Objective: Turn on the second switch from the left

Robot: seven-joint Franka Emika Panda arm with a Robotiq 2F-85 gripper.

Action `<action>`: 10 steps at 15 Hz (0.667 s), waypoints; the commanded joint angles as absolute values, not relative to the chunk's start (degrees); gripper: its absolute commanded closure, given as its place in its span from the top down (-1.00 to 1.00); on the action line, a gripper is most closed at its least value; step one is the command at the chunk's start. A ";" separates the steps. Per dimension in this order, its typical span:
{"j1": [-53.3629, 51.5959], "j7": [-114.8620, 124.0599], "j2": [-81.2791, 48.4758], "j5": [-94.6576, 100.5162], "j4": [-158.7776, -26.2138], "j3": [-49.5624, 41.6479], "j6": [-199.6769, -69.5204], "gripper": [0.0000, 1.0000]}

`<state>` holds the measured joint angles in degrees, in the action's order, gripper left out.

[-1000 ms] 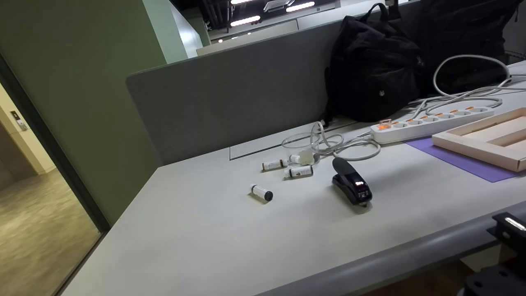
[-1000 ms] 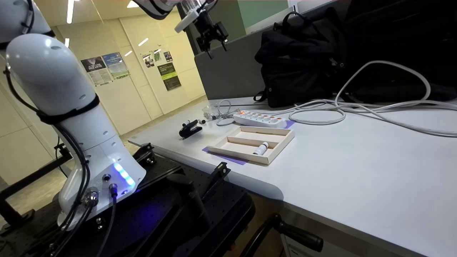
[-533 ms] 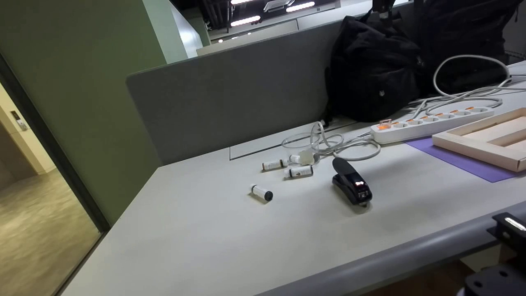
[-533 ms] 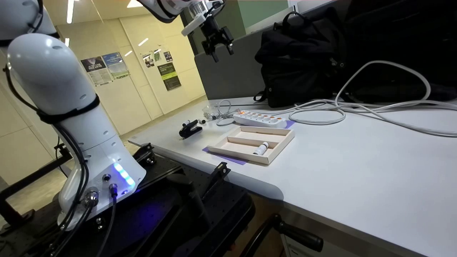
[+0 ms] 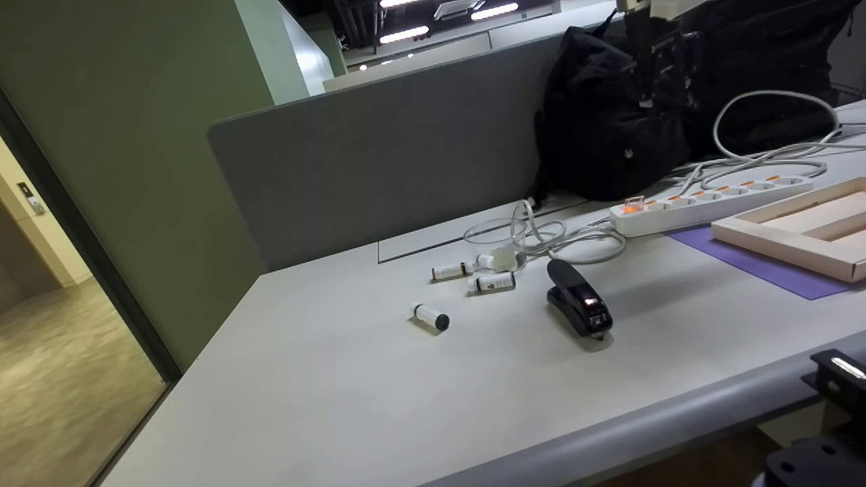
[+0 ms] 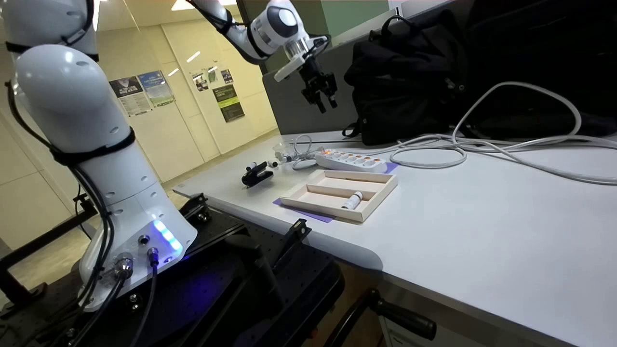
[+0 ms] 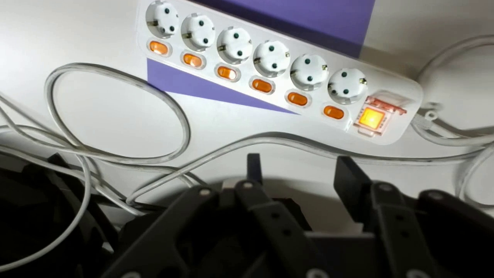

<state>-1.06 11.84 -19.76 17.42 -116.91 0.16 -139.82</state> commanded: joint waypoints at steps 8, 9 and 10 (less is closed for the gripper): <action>-6.45 16.64 -35.20 13.53 -106.20 -4.77 -139.00 -1.00; -6.55 16.83 -35.93 13.05 -105.71 -5.02 -138.91 -1.00; -6.66 16.89 -36.53 12.62 -105.27 -5.24 -138.66 -1.00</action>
<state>-5.64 14.65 -34.42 13.78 -108.14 -3.88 -140.10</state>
